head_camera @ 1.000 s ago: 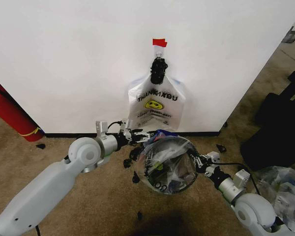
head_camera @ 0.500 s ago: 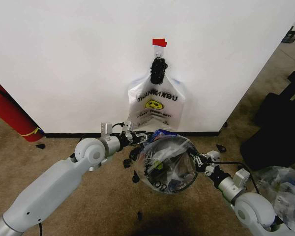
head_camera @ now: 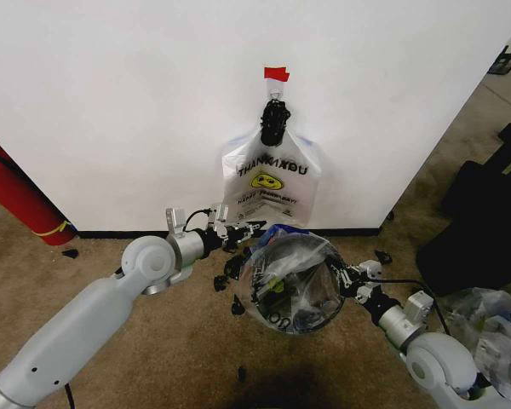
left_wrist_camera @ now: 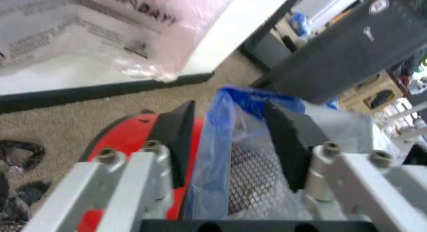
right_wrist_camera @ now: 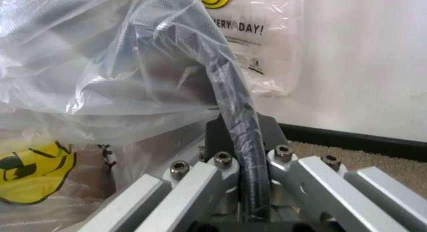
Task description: Pick up the garbage bag from the wall and place it over the trash bin.
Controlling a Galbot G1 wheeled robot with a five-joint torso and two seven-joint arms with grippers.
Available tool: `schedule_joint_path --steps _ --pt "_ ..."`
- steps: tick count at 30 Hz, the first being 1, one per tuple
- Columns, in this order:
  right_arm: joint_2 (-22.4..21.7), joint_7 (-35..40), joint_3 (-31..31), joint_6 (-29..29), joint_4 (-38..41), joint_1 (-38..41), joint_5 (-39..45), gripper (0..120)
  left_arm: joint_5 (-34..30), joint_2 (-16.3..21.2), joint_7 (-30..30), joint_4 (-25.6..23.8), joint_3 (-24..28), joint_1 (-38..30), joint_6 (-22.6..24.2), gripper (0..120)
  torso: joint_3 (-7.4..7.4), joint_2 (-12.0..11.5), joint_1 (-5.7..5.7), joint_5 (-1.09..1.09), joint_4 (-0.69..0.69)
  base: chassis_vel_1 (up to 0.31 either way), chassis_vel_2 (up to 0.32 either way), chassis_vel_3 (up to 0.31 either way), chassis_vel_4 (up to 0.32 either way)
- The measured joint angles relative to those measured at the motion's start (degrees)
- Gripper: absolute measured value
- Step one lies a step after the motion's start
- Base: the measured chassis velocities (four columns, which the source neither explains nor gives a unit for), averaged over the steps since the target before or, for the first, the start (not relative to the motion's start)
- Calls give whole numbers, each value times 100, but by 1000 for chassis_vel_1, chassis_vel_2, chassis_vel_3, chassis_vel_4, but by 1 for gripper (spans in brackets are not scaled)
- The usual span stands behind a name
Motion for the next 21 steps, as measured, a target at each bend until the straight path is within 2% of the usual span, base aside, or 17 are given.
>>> schedule_joint_path --steps 5,6,7,10,13,17,18,21 --pt "10 -3 3 -11 15 -10 -23 0 322 -110 122 101 144 -19 -35 66 0 0 0 0 -1 0 0 0 0" --pt "10 -4 5 -11 16 -12 -24 0 339 -113 127 106 151 -22 -40 66 0 0 0 0 -1 0 0 0 0" --pt "7 -5 21 -11 27 -30 -27 0 442 -136 160 145 206 -36 -71 73 0 0 0 0 -1 0 0 0 0" --pt "-2 1 39 -11 37 -47 -28 0 494 -143 195 166 234 -44 -82 74 0 0 0 0 -1 0 0 0 0" --pt "-38 23 60 -11 45 -58 -28 0 534 -135 249 163 246 -36 -93 65 0 0 0 0 -1 0 0 0 0" --pt "-50 44 71 -13 45 -40 -5 0 592 -124 278 146 295 -21 -106 44 0 0 0 0 -1 0 0 0 0" --pt "-50 44 71 -13 45 -40 -5 0 592 -124 278 146 295 -21 -106 44 0 0 0 0 -1 0 0 0 0" --pt "0 48 34 -20 46 -11 8 0 657 -148 275 181 366 -44 -137 31 0 0 0 0 -1 0 0 0 0"
